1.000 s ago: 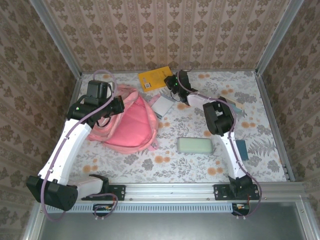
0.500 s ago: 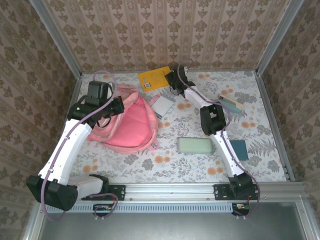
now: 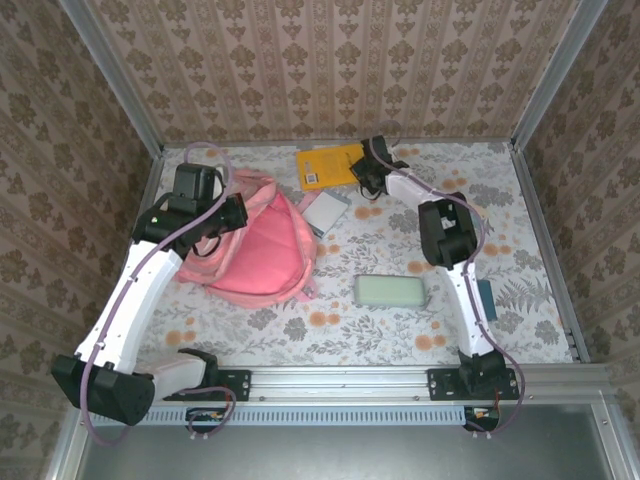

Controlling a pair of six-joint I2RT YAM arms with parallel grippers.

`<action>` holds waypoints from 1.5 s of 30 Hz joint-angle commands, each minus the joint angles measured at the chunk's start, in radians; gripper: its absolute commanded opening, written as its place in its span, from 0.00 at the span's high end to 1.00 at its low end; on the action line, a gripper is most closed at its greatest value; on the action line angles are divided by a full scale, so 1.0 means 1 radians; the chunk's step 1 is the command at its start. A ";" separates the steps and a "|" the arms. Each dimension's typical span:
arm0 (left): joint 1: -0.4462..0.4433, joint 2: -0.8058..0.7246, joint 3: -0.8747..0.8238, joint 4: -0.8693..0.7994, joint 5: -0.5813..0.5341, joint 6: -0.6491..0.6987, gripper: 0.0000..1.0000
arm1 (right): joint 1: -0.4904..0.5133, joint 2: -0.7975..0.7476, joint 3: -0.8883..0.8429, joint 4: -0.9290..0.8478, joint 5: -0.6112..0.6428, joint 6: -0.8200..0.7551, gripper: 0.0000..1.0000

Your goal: Pack books, pencil case, and school supplies into a backpack

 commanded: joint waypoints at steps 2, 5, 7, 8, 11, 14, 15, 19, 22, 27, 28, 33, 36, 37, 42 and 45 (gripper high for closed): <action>0.000 -0.040 -0.008 0.029 -0.022 -0.002 1.00 | -0.009 -0.160 -0.265 -0.071 0.067 -0.036 1.00; 0.001 -0.051 -0.018 0.036 -0.022 0.004 1.00 | -0.007 -0.286 -0.459 -0.050 0.061 -0.035 1.00; 0.000 -0.054 -0.021 0.036 -0.023 0.010 1.00 | -0.006 -0.356 -0.571 -0.031 0.024 -0.046 1.00; 0.000 -0.053 -0.022 0.036 -0.022 0.013 1.00 | -0.005 -0.391 -0.624 -0.037 0.004 -0.048 1.00; 0.001 -0.049 -0.023 0.041 -0.018 0.023 1.00 | 0.012 -0.488 -0.764 0.000 -0.066 -0.079 1.00; 0.001 -0.037 -0.020 0.047 -0.007 0.029 1.00 | 0.039 -0.577 -0.827 -0.001 -0.079 -0.161 1.00; 0.000 -0.032 -0.018 0.049 -0.002 0.029 1.00 | 0.042 -0.603 -0.830 0.001 -0.096 -0.200 1.00; 0.000 -0.021 -0.018 0.061 0.011 0.029 1.00 | 0.039 -0.652 -0.772 -0.033 -0.085 -0.344 1.00; 0.001 -0.017 -0.020 0.064 0.020 0.026 1.00 | 0.027 -0.629 -0.679 -0.057 -0.059 -0.464 1.00; -0.003 -0.019 -0.040 0.071 0.023 0.018 1.00 | -0.042 -0.416 -0.360 -0.257 -0.110 -0.650 1.00; -0.004 -0.017 -0.045 0.071 0.024 0.017 1.00 | -0.058 -0.373 -0.302 -0.301 -0.120 -0.660 1.00; -0.027 -0.005 -0.057 0.061 -0.007 0.021 1.00 | -0.127 -0.258 -0.222 -0.324 -0.215 -0.640 1.00; -0.036 0.004 -0.058 0.055 -0.025 0.025 1.00 | -0.136 -0.259 -0.262 -0.320 -0.205 -0.639 1.00; -0.040 0.007 -0.058 0.057 -0.028 0.025 1.00 | -0.136 -0.272 -0.292 -0.315 -0.197 -0.636 1.00; -0.057 0.028 -0.066 0.058 -0.065 0.043 1.00 | -0.137 -0.376 -0.483 -0.241 -0.165 -0.597 1.00; -0.073 0.051 -0.063 0.052 -0.095 0.058 1.00 | -0.131 -0.456 -0.608 -0.222 -0.161 -0.539 1.00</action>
